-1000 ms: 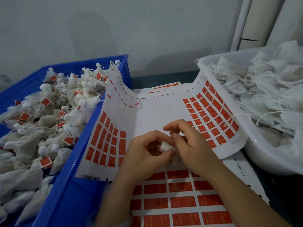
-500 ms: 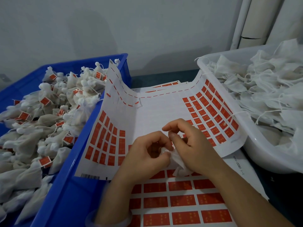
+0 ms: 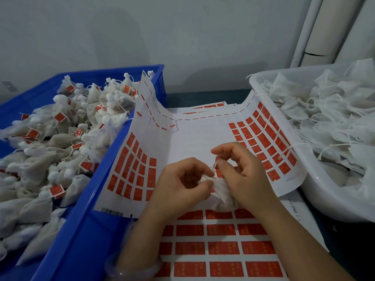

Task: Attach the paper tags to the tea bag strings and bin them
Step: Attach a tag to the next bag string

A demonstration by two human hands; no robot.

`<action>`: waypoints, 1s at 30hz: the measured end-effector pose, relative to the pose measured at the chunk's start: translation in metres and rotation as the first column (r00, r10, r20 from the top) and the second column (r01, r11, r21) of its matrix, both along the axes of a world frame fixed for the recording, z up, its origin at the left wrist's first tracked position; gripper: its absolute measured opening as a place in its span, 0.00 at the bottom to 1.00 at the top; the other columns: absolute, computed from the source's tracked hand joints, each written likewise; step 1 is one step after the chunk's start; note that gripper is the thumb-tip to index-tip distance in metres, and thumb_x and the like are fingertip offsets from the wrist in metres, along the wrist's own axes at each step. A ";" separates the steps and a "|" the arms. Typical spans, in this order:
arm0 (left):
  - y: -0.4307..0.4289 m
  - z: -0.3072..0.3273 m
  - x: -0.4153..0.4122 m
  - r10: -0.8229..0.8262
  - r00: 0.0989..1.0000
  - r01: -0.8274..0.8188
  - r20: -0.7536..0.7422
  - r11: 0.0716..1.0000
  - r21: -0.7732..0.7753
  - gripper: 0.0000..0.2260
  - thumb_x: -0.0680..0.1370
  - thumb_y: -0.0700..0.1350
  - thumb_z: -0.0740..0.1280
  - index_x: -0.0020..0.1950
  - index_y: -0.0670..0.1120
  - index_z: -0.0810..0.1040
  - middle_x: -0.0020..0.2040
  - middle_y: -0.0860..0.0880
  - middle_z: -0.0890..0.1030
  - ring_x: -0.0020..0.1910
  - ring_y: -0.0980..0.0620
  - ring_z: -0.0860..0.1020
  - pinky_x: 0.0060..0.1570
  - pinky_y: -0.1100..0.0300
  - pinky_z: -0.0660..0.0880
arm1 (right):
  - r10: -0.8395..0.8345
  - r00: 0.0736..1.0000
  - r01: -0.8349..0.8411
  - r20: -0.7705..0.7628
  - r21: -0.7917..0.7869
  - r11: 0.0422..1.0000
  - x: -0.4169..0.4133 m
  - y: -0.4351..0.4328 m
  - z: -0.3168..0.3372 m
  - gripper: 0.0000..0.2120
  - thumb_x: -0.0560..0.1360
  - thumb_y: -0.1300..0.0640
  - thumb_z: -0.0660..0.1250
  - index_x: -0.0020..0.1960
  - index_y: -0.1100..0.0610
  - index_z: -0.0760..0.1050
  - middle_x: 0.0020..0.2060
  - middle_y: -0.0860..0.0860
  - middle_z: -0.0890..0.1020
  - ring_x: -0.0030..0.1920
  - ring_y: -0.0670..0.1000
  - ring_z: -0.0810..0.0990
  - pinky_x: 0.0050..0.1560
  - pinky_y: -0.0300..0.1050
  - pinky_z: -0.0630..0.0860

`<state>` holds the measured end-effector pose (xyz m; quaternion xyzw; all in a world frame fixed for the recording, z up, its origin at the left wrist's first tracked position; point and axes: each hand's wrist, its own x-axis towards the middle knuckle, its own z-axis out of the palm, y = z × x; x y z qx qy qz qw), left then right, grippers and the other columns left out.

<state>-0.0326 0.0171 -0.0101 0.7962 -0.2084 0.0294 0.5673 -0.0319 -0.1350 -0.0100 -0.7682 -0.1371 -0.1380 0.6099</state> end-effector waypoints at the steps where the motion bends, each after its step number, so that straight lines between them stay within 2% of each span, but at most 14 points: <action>1: 0.000 0.000 0.000 -0.001 1.000 0.001 -0.003 1.000 0.003 0.07 0.69 0.39 0.67 0.43 0.49 0.79 0.35 0.54 0.80 0.34 0.49 0.81 0.36 0.58 0.80 | -0.004 1.000 0.004 0.004 0.003 1.000 0.000 0.000 0.000 0.16 0.76 0.66 0.62 0.47 0.43 0.72 0.40 0.42 0.77 0.42 0.40 0.78 0.36 0.29 0.75; 6: -0.001 0.002 -0.001 -0.059 0.998 0.060 -0.014 0.998 0.007 0.08 0.69 0.37 0.65 0.44 0.48 0.79 0.37 0.50 0.80 0.35 0.46 0.79 0.36 0.50 0.80 | -0.002 1.000 0.002 -0.014 0.021 1.000 0.000 0.000 -0.001 0.14 0.76 0.64 0.62 0.48 0.43 0.72 0.40 0.43 0.77 0.42 0.41 0.78 0.36 0.32 0.76; 9: -0.002 0.002 0.000 -0.033 0.999 0.033 0.011 0.999 -0.007 0.08 0.69 0.37 0.65 0.42 0.49 0.79 0.37 0.50 0.80 0.35 0.44 0.79 0.36 0.47 0.79 | -0.008 1.000 0.008 -0.004 0.013 1.000 -0.001 0.000 0.000 0.14 0.76 0.64 0.63 0.48 0.44 0.71 0.41 0.42 0.77 0.42 0.41 0.78 0.35 0.31 0.75; 14: -0.003 0.000 0.001 0.008 0.999 -0.007 0.034 1.000 -0.020 0.07 0.68 0.38 0.67 0.41 0.49 0.78 0.36 0.53 0.80 0.36 0.46 0.80 0.36 0.56 0.81 | -0.019 0.999 0.019 0.044 -0.003 1.000 -0.002 -0.002 0.002 0.14 0.76 0.66 0.63 0.47 0.46 0.72 0.40 0.42 0.77 0.41 0.38 0.77 0.33 0.28 0.73; 20: -0.003 0.001 0.001 -0.001 0.998 0.000 -0.067 1.000 -0.019 0.04 0.67 0.40 0.66 0.40 0.48 0.77 0.35 0.51 0.80 0.34 0.50 0.81 0.33 0.66 0.77 | -0.049 0.993 0.049 0.106 0.009 0.999 -0.003 0.002 0.001 0.16 0.76 0.66 0.63 0.47 0.44 0.71 0.42 0.40 0.77 0.43 0.41 0.78 0.36 0.31 0.75; 23: -0.003 0.002 0.000 -0.050 0.992 0.047 -0.116 0.998 -0.032 0.04 0.67 0.39 0.66 0.39 0.47 0.77 0.32 0.50 0.79 0.32 0.49 0.80 0.33 0.67 0.76 | -0.049 0.993 0.047 0.105 0.019 0.999 -0.004 0.003 0.001 0.16 0.75 0.66 0.64 0.47 0.43 0.71 0.41 0.39 0.77 0.43 0.44 0.78 0.36 0.35 0.77; 26: -0.002 0.003 0.000 -0.071 0.988 0.066 -0.136 0.997 -0.043 0.04 0.67 0.39 0.65 0.38 0.46 0.78 0.32 0.46 0.79 0.30 0.48 0.79 0.32 0.65 0.76 | -0.053 0.992 0.051 0.111 0.023 0.998 -0.005 0.006 0.000 0.16 0.75 0.66 0.64 0.46 0.44 0.71 0.40 0.39 0.76 0.42 0.43 0.78 0.35 0.33 0.77; 30: -0.003 0.003 0.000 -0.135 0.976 0.126 -0.170 0.990 -0.061 0.05 0.67 0.36 0.64 0.36 0.45 0.78 0.30 0.49 0.79 0.29 0.50 0.79 0.32 0.63 0.77 | -0.096 0.990 0.092 0.104 0.038 0.995 -0.005 0.007 -0.002 0.16 0.75 0.66 0.64 0.43 0.43 0.70 0.39 0.37 0.77 0.44 0.41 0.78 0.38 0.29 0.75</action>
